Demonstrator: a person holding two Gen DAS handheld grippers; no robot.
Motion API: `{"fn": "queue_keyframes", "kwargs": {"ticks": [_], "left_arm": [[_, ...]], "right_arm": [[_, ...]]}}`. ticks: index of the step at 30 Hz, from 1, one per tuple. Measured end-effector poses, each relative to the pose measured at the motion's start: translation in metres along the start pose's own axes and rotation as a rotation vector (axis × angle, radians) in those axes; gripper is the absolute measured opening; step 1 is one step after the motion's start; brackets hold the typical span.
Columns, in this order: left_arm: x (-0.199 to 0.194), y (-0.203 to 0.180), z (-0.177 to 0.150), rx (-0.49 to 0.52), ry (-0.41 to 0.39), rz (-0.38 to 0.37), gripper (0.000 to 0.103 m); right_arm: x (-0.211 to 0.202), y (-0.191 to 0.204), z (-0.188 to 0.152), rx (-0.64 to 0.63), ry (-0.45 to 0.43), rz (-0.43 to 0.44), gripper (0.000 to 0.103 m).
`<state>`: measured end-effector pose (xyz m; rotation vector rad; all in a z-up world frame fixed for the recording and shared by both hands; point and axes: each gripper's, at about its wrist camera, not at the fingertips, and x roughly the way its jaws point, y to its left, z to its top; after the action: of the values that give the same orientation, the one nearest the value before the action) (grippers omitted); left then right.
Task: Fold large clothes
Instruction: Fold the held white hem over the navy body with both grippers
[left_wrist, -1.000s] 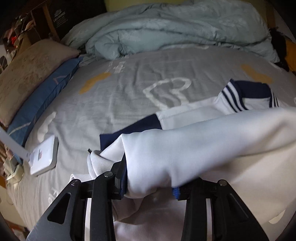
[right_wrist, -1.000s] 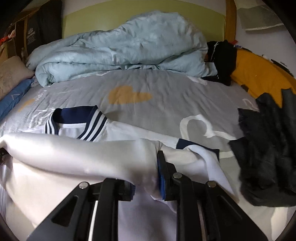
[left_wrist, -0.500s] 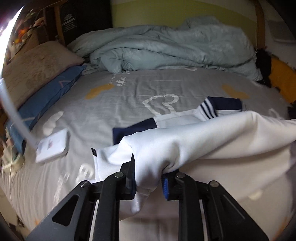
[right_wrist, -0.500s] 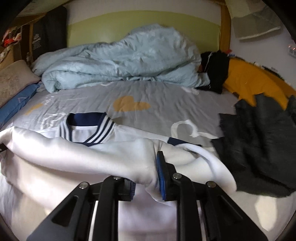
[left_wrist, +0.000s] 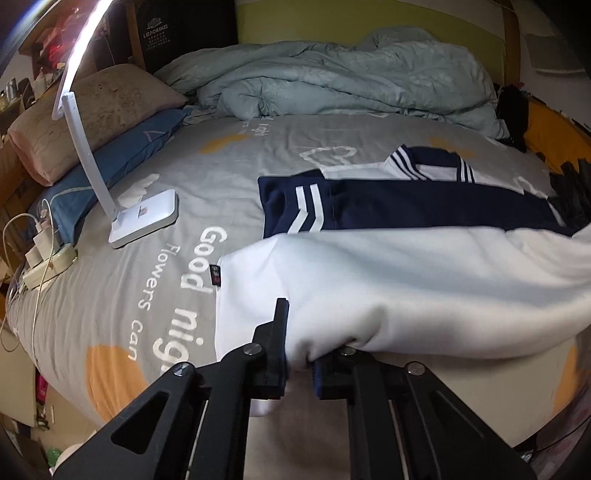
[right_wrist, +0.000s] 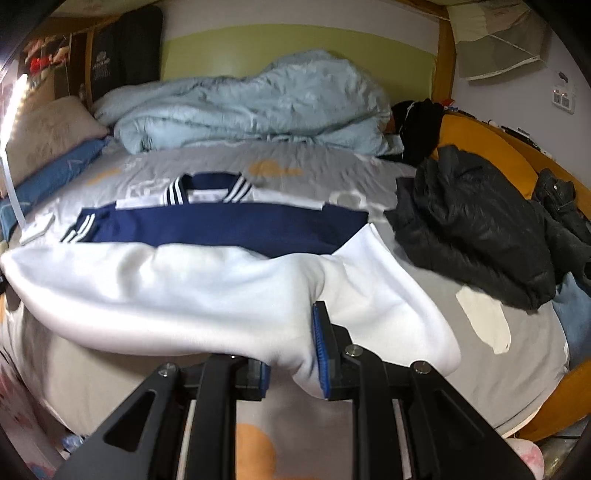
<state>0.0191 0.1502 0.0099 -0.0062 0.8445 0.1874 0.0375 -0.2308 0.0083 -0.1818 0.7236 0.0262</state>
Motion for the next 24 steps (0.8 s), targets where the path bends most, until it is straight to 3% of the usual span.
{"fn": "queue_keyframes", "kwargs": {"ticks": [6, 11, 15, 19, 24], "left_arm": [[0.005, 0.0, 0.05, -0.015, -0.006, -0.028, 0.008], [0.062, 0.001, 0.107, -0.067, 0.114, -0.063, 0.008], [0.108, -0.006, 0.135, -0.074, 0.18, -0.056, 0.008], [0.157, -0.008, 0.148, -0.1, 0.246, -0.049, 0.008], [0.182, -0.017, 0.151, -0.055, 0.222, -0.003, 0.008]], "right_arm": [[0.016, 0.0, 0.048, -0.017, 0.011, 0.012, 0.018], [0.068, -0.007, 0.093, 0.019, 0.111, 0.06, 0.018], [0.114, -0.008, 0.114, 0.02, 0.161, 0.032, 0.018], [0.162, -0.006, 0.126, 0.025, 0.206, 0.019, 0.018], [0.191, 0.001, 0.134, 0.01, 0.18, 0.005, 0.018]]}}
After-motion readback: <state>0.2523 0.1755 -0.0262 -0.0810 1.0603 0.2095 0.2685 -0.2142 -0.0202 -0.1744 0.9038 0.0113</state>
